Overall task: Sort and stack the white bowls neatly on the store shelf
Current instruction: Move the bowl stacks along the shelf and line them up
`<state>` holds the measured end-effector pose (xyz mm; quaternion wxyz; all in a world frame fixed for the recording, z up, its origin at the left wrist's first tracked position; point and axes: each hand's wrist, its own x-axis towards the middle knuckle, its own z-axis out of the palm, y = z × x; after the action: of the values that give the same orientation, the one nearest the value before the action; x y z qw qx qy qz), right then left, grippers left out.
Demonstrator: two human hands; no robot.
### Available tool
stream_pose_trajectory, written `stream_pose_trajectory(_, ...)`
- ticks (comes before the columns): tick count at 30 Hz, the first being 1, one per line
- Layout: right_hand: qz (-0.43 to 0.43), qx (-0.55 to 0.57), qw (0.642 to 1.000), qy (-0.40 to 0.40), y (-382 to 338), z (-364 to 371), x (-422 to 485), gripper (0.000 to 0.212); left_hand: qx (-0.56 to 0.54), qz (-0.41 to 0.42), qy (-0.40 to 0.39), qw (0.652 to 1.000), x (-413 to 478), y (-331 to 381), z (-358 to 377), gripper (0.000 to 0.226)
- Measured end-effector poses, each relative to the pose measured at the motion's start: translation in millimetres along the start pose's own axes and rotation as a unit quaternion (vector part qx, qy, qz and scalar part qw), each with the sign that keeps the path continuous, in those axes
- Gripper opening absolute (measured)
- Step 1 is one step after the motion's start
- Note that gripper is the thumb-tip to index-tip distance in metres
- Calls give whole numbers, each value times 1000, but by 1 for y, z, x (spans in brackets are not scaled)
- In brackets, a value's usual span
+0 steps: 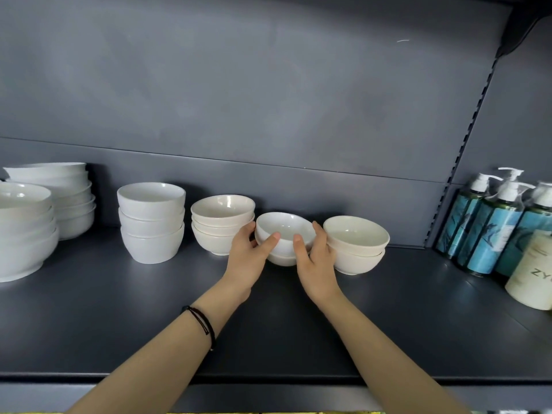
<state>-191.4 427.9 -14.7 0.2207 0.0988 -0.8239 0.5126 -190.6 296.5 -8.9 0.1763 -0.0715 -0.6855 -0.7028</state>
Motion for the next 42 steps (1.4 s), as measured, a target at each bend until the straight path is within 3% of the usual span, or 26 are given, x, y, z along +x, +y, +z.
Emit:
stream_pose_trajectory(6, 13, 41, 998, -40, -2, 1, 1, 59, -19, -25, -25, 999, -1, -1, 6, 40)
stream_pose_trajectory(10, 11, 35, 999, -20, 2, -4, 3, 50, -19, -38, -26, 999, -2, -3, 4, 59)
stream_pose_trajectory(15, 15, 47, 999, -13, 6, -10, -1, 39, -10, -25, -9, 1000, -11, 4, -2, 56)
stream_pose_trajectory(22, 7, 47, 999, -6, 1, -8, -6, 54, 8, -89, 45, 995, -27, 17, -29, 17)
stream_pose_trajectory(28, 22, 52, 995, -80, -6, -7, -8, 73, 57, -98, 28, 993, -30, 25, -43, 28)
stream_pose_trajectory(34, 72, 109, 962, -239, -7, -15, -10, 96, 76, -114, 0, 991, -33, 27, -43, 39)
stream_pose_trajectory(42, 69, 128, 965, -220, -4, -17, -10, 112, 94, -97, -4, 991, -35, 28, -45, 46)
